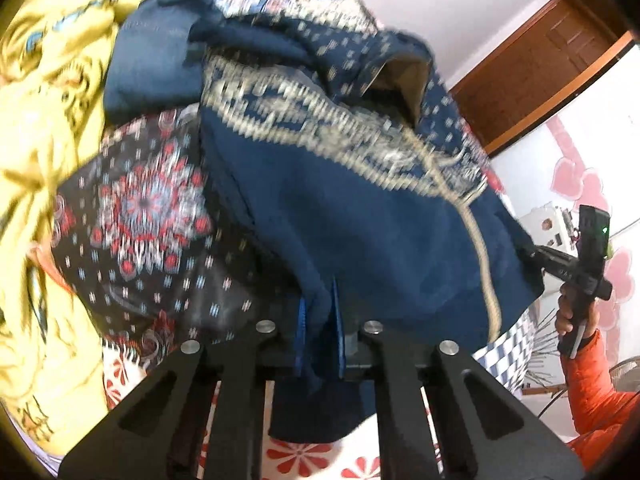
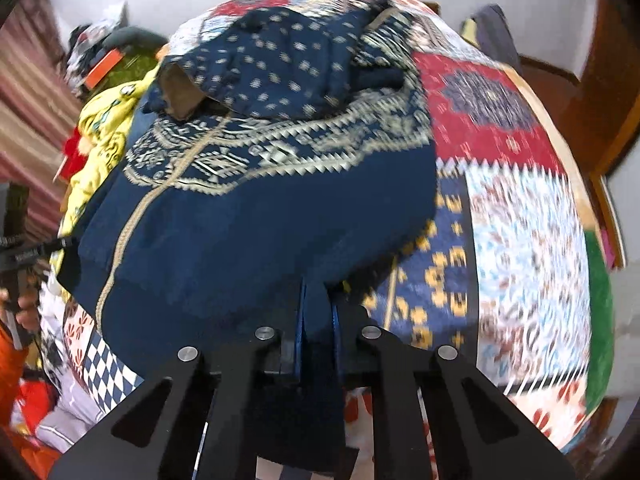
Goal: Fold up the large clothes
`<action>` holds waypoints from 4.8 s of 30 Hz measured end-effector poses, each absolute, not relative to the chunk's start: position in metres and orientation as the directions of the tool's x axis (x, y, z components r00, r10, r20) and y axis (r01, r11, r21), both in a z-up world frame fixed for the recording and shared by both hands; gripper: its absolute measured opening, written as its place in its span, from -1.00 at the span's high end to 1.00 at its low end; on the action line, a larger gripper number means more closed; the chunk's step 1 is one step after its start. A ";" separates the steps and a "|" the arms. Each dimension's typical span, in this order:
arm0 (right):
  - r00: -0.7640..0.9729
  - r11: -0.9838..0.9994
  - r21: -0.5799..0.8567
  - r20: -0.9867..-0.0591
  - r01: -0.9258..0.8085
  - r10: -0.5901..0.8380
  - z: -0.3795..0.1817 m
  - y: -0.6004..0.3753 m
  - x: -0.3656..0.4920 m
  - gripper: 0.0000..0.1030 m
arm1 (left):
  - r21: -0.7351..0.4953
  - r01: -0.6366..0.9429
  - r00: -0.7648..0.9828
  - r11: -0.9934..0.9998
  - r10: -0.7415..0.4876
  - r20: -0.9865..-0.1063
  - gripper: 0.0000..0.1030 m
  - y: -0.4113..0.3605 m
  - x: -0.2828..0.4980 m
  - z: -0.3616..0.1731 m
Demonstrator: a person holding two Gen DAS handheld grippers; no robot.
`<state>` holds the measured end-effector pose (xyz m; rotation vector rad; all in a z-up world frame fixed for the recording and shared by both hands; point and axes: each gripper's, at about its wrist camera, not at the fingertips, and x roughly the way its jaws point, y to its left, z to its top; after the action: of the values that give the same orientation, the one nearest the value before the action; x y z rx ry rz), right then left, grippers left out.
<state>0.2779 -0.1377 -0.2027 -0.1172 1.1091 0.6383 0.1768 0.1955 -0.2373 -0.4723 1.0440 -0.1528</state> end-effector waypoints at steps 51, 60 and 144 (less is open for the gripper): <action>0.631 0.861 -0.090 -0.719 -0.501 0.292 -0.133 -0.063 0.435 -0.14 | -0.008 -0.211 0.652 0.978 0.134 -0.746 -0.18 0.255 0.379 -0.184; 0.462 0.790 0.057 -0.785 -0.610 0.413 -0.162 -0.041 0.407 -0.17 | -0.004 -0.084 0.640 0.996 0.051 -0.767 -0.36 0.205 0.360 -0.197; 0.523 0.912 0.032 -0.811 -0.408 0.263 -0.164 -0.102 0.413 -0.34 | -0.635 -0.298 0.641 0.712 -0.344 -0.686 -0.37 0.262 0.292 -0.253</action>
<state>0.4128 -0.1024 -0.1641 -0.1697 0.9386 0.4041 0.2924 0.2616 -0.2534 -0.8064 0.9004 -0.0294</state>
